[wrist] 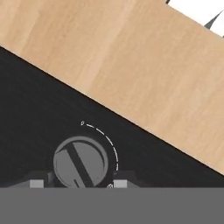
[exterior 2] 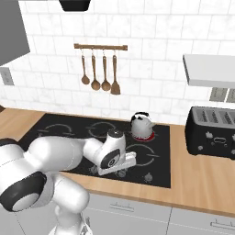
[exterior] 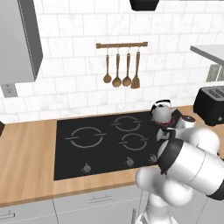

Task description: Turn off the rear right burner of the stove.

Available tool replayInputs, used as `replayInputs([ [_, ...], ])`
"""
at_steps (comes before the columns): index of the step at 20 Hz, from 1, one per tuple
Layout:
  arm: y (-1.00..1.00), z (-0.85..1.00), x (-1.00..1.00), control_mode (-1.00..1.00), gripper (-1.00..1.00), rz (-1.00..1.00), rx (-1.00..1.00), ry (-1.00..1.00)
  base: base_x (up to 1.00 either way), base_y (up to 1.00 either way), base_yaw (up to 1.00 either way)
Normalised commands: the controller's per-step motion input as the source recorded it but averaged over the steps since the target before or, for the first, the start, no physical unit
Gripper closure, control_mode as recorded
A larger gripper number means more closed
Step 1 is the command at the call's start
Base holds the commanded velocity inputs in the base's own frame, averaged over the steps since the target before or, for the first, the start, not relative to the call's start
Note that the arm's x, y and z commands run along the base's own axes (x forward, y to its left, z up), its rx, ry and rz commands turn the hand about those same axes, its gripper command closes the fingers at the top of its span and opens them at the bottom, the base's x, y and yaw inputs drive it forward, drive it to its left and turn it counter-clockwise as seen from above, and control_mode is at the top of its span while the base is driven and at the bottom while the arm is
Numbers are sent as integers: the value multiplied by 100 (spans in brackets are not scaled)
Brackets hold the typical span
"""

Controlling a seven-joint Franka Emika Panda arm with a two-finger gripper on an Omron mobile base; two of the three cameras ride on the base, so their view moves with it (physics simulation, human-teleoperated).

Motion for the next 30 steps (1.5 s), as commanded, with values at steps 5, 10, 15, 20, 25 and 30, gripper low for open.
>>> replayInputs([
  [5,64,0,26,-100,100,-85,-9,5,0,0,0],
  [10,33,0,18,-100,100,-94,-6,9,0,0,0],
  [15,-2,-1,4,-100,100,-100,-1,11,0,0,0],
  [20,-13,-8,3,-100,100,-100,0,7,0,0,0],
  [25,-8,-13,4,-100,100,-100,0,4,0,0,0],
  [30,-4,-8,3,-100,100,-100,0,4,0,0,0],
])
